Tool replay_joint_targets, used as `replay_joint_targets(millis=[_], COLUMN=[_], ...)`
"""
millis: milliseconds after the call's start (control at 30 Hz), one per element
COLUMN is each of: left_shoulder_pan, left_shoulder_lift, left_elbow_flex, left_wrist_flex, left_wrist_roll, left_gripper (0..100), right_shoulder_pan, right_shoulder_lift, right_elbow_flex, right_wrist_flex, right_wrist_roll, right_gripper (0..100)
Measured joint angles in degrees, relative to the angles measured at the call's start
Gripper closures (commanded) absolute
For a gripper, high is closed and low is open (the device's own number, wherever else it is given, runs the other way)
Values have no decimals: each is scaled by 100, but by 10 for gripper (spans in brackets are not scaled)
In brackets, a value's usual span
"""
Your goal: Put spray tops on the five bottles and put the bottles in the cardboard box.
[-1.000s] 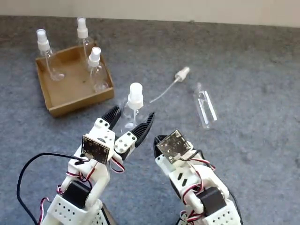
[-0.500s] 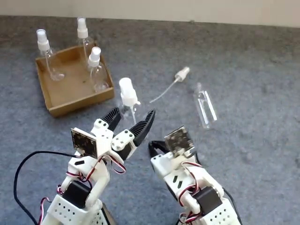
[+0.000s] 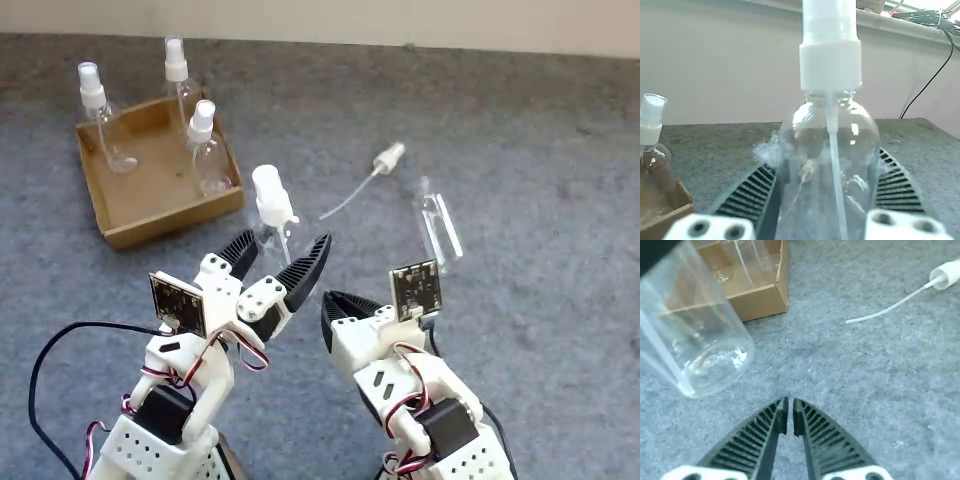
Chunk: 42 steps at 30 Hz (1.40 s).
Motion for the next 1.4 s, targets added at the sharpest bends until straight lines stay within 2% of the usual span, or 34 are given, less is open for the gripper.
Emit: replay_joint_targets(millis=[133,333,500,600,833,1167,1400], left_shoulder_pan=[0,0,9,290,563,721,1090], left_shoulder_lift=[0,0,0,0,0,0,-35], left_elbow_flex=[0,0,0,0,0,0,0], left_wrist_flex=[-62,-369,-387,-387,-387,-378,-185], left_wrist_roll=[35,818,905,905,905,862,431], left_gripper=[864,864,864,864,864,864,864], right_shoulder_pan=[0,-193,-598,-782,-888,-853,-141], right_shoulder_lift=[0,0,0,0,0,0,0], right_elbow_flex=[0,0,0,0,-220,-255,-255], right_wrist_flex=[0,0,0,0,0,0,0], right_wrist_roll=[0,0,0,0,0,0,0], right_gripper=[986,986,986,986,986,986,986])
